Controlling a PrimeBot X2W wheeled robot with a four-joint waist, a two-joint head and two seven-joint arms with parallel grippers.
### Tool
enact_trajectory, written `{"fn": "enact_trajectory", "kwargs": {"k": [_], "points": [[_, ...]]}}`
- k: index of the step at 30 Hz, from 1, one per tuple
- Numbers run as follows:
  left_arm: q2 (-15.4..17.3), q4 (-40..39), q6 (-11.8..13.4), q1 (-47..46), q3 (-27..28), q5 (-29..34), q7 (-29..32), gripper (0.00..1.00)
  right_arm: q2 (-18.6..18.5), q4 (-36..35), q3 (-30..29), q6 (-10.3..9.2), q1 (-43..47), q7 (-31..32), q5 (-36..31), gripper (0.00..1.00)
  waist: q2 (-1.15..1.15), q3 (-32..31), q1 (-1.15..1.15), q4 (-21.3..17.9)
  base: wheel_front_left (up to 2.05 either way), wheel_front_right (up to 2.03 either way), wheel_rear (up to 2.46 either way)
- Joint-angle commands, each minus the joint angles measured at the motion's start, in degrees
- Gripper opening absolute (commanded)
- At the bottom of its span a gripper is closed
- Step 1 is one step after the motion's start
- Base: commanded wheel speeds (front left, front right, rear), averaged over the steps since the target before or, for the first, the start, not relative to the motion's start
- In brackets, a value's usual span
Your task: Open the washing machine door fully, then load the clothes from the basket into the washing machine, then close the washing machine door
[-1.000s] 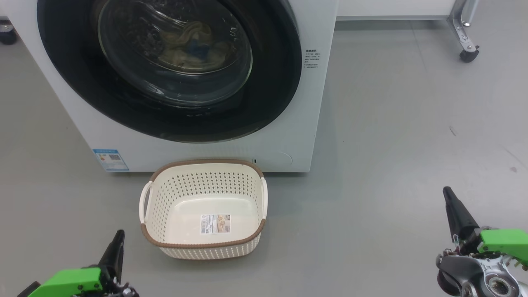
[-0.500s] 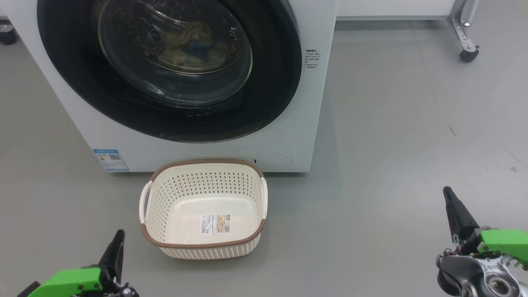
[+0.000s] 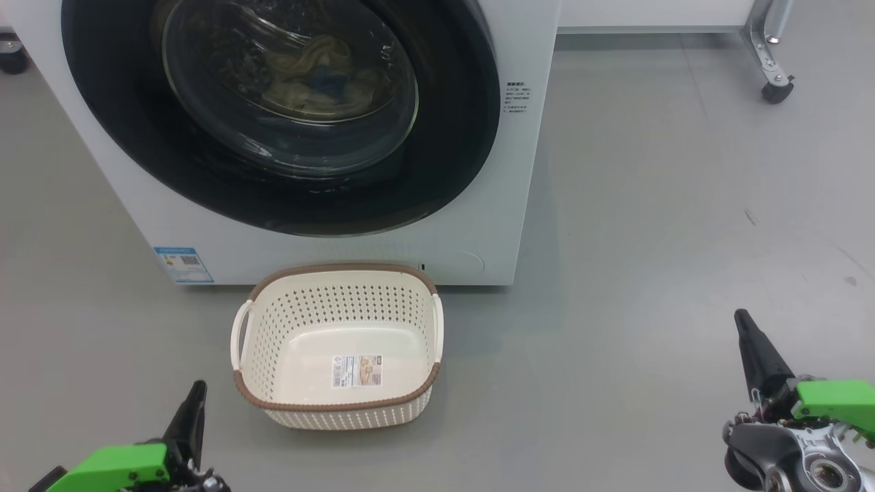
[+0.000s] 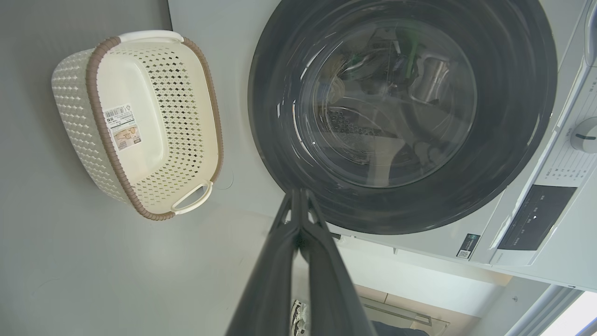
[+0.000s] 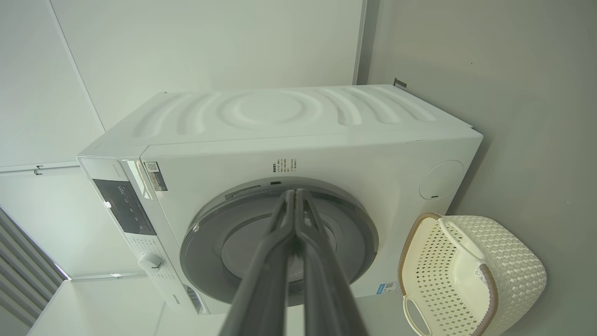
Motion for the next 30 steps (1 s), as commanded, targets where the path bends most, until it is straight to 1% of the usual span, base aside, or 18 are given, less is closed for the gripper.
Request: {"fn": "enact_trajectory", "kwargs": {"k": [1, 30], "points": [[0.5, -2.1, -0.4, -2.9, 2.1, 0.2, 0.3, 0.00, -0.6, -1.8, 0.9, -0.16, -3.2, 0.3, -0.5, 0.00, 0.00, 0.0, 0.00, 0.0, 0.00, 0.00, 0.00], [0.5, -2.1, -0.4, -2.9, 2.1, 0.2, 0.4, 0.00, -0.5, -1.8, 0.8, -0.16, -3.2, 0.3, -0.5, 0.00, 0.00, 0.0, 0.00, 0.0, 0.00, 0.00, 0.00]]}}
